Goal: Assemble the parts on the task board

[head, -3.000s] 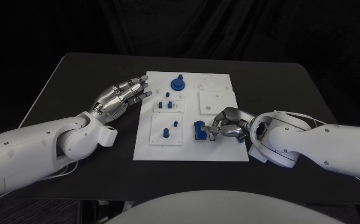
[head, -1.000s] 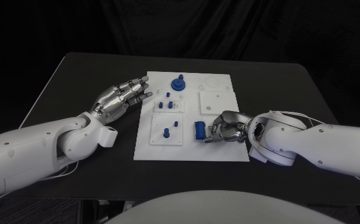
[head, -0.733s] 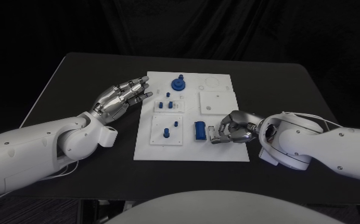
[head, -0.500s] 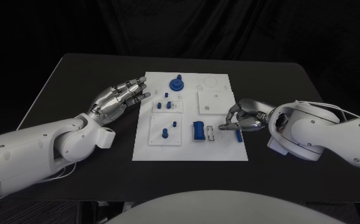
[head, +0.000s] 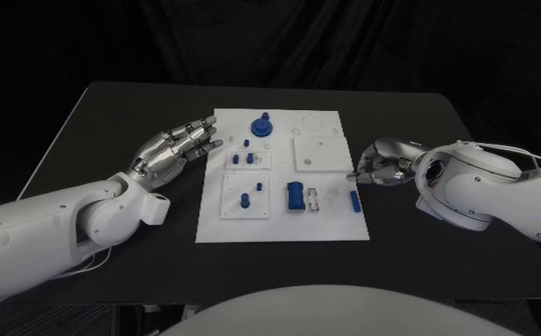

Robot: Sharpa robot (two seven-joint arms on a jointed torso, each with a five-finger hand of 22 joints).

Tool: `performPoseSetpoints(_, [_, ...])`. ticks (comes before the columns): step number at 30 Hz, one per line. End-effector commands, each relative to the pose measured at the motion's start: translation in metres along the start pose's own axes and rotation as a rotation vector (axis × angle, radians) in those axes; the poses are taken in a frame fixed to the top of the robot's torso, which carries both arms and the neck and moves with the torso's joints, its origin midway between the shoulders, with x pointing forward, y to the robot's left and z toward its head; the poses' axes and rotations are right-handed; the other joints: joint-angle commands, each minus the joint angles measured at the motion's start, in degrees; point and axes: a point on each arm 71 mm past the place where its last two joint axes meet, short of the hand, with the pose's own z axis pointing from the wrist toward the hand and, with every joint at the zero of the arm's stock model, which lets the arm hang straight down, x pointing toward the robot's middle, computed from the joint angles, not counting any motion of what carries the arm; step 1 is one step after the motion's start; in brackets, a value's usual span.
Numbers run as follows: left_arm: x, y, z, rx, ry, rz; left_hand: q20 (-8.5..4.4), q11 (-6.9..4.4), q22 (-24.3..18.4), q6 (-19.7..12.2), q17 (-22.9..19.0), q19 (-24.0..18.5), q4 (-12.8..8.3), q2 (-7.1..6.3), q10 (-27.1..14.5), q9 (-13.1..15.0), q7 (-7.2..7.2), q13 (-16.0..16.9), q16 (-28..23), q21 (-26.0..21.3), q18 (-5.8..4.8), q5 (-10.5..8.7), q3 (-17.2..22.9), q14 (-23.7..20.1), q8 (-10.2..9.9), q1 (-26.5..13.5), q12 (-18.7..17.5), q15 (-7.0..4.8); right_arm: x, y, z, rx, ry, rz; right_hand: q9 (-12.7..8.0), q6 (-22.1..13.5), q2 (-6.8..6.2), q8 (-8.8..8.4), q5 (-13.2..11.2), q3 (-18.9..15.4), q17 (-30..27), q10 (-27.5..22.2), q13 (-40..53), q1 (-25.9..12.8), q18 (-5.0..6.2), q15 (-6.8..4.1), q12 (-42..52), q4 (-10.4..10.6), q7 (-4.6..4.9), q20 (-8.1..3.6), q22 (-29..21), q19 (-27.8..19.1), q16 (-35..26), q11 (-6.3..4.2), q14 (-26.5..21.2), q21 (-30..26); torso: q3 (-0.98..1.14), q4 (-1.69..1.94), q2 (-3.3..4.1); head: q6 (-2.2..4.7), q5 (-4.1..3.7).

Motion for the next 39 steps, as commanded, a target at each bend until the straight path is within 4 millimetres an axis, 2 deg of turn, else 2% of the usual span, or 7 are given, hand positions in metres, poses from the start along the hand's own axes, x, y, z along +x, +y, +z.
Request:
performPoseSetpoints(1, [0.001, 0.000, 0.001, 0.012, 0.007, -0.010, 0.02, 0.38, -0.1, 0.3, 0.1, 0.3, -0.1, 0.00, 0.0, 0.1, -0.12, 0.0, 0.4, 0.3, -0.53, 0.39, 0.3, 0.1, 0.2, -0.4, 0.3, 0.24, 0.002, -0.005, 0.001, 0.062, -0.013, -0.092, -0.2, 0.5, -0.38, 0.18, 2.0, 0.4, 3.3, 6.0, 15.1, 0.7, 0.54, 0.24, 0.2, 0.4, -0.12, 0.34, 11.4, 2.3, -0.2, 0.19, 3.8, -0.2, 0.09, 0.00, 0.13, -0.01, -0.50])
performPoseSetpoints(4, [0.002, 0.001, 0.002, 0.012, 0.008, -0.011, 0.02, 0.39, -0.1, 0.2, 0.1, 0.3, -0.1, 0.01, 0.0, 0.0, -0.12, 0.0, 0.4, 0.3, -0.53, 0.42, 0.4, 0.1, 0.2, -0.3, 0.3, 0.24, 0.005, -0.006, 0.002, 0.071, 0.001, -0.104, -0.2, 0.5, -0.42, 0.19, 2.2, 0.5, 3.2, 6.0, 15.1, 0.8, 0.53, 0.22, 0.2, 0.4, -0.13, 0.33, 11.4, 2.4, -0.2, 0.18, 3.8, -0.2, 0.14, 0.06, 0.18, -0.01, -0.76])
performPoseSetpoints(10, [0.001, 0.001, 0.002, 0.009, 0.008, -0.011, 0.01, 0.42, -0.1, 0.2, 0.0, 0.3, -0.1, 0.03, 0.0, 0.0, -0.10, 0.0, 0.4, 0.2, -0.53, 0.47, 0.4, 0.0, 0.2, -0.3, 0.3, 0.23, 0.015, -0.008, 0.004, 0.081, 0.036, -0.121, -0.3, 0.5, -0.45, 0.17, 2.2, 0.4, 3.2, 6.0, 15.1, 0.8, 0.54, 0.22, 0.2, 0.5, -0.12, 0.32, 11.4, 2.3, -0.2, 0.18, 3.8, -0.2, 0.18, -0.12, 0.17, -0.01, -0.53])
performPoseSetpoints(17, [0.001, 0.002, 0.001, 0.005, 0.009, -0.012, 0.01, 0.42, -0.1, 0.2, 0.0, 0.3, -0.1, 0.03, 0.0, 0.0, -0.10, 0.0, 0.4, 0.2, -0.53, 0.47, 0.4, 0.0, 0.2, -0.3, 0.3, 0.23, 0.025, -0.006, 0.007, 0.081, 0.071, -0.136, -0.4, 0.4, -0.43, 0.08, 1.6, 0.4, 3.2, 6.0, 15.1, 0.7, 0.56, 0.21, 0.2, 0.8, -0.08, 0.30, 11.4, 2.3, -0.2, 0.20, 3.8, -0.3, 0.14, 0.00, 0.08, -0.01, -0.71])
performPoseSetpoints(24, [0.001, 0.003, 0.001, 0.002, 0.011, -0.015, 0.01, 0.46, -0.1, 0.2, 0.0, 0.2, -0.1, 0.05, 0.0, 0.0, -0.08, 0.0, 0.4, 0.2, -0.53, 0.50, 0.5, 0.0, 0.2, -0.3, 0.3, 0.21, 0.033, -0.005, 0.009, 0.082, 0.101, -0.148, -0.7, 0.3, -0.35, -0.16, 1.1, 0.5, 3.4, 6.0, 15.1, 0.8, 0.49, 0.21, 0.2, 0.9, -0.05, 0.28, 11.5, 2.4, -0.1, 0.21, 3.9, 0.0, 0.23, -0.07, 0.11, -0.01, -0.58])
performPoseSetpoints(29, [0.001, 0.003, 0.001, -0.001, 0.011, -0.016, 0.01, 0.51, -0.2, 0.2, 0.0, 0.2, -0.1, 0.07, 0.0, 0.0, -0.05, 0.0, 0.4, 0.2, -0.53, 0.54, 0.7, 0.0, 0.2, -0.3, 0.3, 0.19, 0.038, -0.005, 0.011, 0.080, 0.118, -0.152, -1.4, 0.0, -0.31, -0.86, 0.9, 0.7, 3.1, 6.0, 15.1, 1.1, 0.53, 0.28, 0.2, 1.0, 0.11, 0.30, 11.4, 2.4, -0.2, 0.32, 3.8, -0.2, 0.20, -0.06, 0.10, -0.01, -0.20])
performPoseSetpoints(39, [0.001, 0.005, -0.001, -0.008, 0.011, -0.020, 0.01, 0.57, -0.2, 0.2, 0.0, 0.2, -0.1, 0.09, 0.0, 0.0, -0.01, 0.0, 0.3, 0.2, -0.53, 0.57, 0.8, 0.0, 0.2, -0.3, 0.4, 0.17, 0.048, 0.002, 0.015, 0.052, 0.136, -0.152, -3.0, -0.1, -0.25, -2.31, 1.0, 1.1, 3.0, 6.0, 15.1, 1.8, 0.55, 0.49, 0.2, 0.9, 0.41, 0.44, 11.4, 2.4, -0.3, 0.59, 3.8, -0.3, 0.19, -0.07, 0.12, -0.01, -0.16])
